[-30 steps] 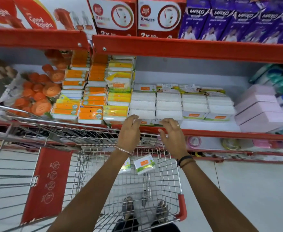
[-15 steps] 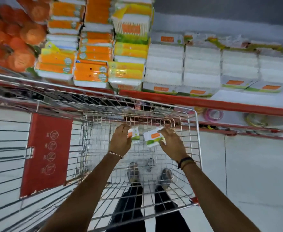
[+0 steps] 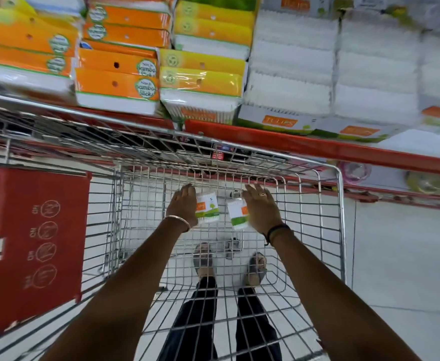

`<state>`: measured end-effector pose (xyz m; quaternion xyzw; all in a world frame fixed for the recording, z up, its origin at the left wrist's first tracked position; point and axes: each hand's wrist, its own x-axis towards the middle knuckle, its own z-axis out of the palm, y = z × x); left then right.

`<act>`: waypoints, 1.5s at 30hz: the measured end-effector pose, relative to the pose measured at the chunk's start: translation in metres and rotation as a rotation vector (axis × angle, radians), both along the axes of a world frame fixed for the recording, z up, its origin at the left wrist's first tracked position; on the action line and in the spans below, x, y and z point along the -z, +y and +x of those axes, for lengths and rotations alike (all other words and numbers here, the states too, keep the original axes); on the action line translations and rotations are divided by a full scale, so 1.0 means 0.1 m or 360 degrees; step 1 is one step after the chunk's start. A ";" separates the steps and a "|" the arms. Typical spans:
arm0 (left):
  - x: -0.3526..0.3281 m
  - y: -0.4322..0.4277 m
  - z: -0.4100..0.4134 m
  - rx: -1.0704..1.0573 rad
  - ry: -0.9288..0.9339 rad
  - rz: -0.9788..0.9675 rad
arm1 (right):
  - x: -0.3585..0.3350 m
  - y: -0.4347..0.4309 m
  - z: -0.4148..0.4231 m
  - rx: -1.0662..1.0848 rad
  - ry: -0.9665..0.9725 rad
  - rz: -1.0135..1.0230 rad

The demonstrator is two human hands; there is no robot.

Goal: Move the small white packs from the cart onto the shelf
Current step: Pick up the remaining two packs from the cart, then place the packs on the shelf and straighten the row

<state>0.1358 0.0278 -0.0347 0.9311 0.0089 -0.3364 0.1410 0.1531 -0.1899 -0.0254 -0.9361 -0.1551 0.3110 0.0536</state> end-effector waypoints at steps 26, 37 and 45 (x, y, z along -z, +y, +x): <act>-2.48 -0.67 -0.33 -0.0045 -0.0616 0.0032 | -2.48 -0.66 -0.17 0.0435 -0.0261 0.0534; -3.41 -1.75 0.06 0.0126 -0.0865 -0.0177 | -3.37 -1.79 0.14 0.0611 -0.0567 0.0511; -3.47 -2.62 0.36 0.0176 -0.0904 -0.0293 | -3.44 -2.58 0.41 0.0773 -0.0722 0.0408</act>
